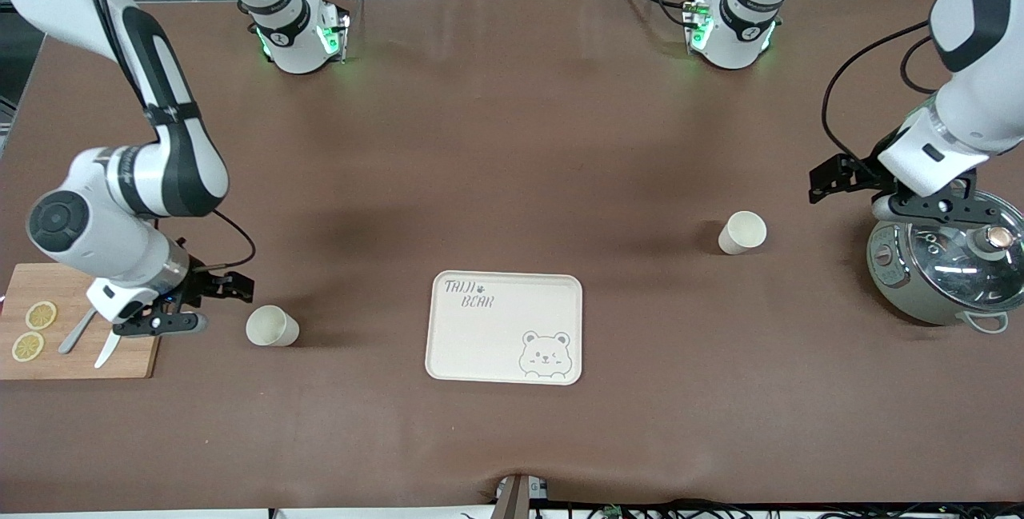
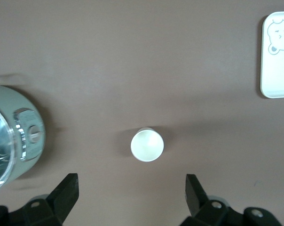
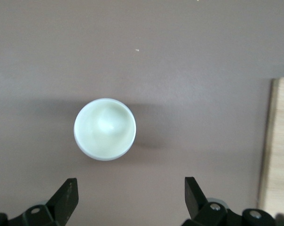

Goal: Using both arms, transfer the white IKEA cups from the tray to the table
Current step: 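Set the cup down beside the board and open the right gripper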

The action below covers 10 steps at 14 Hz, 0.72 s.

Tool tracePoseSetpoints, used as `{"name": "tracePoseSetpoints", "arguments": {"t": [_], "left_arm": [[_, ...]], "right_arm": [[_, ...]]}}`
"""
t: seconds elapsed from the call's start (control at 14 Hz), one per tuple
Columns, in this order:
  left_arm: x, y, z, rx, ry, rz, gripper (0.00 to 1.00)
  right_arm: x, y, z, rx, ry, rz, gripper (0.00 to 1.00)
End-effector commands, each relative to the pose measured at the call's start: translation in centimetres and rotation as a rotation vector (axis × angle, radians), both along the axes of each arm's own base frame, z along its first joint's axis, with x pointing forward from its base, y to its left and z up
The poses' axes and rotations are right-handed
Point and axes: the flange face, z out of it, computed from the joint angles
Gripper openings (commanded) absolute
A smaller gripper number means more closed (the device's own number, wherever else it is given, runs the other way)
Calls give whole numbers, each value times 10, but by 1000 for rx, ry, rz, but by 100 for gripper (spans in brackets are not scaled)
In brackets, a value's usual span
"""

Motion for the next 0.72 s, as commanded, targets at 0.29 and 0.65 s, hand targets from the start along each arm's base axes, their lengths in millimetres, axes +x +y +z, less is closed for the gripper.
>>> {"name": "tracePoseSetpoints", "arguments": {"t": [0.29, 0.65], "left_arm": [[0, -5, 45, 47, -18, 0, 100], [-5, -20, 70, 77, -19, -40, 100]], "right_arm": [[-12, -10, 127, 7, 77, -11, 100], [-16, -30, 188, 6, 96, -35, 100]]}}
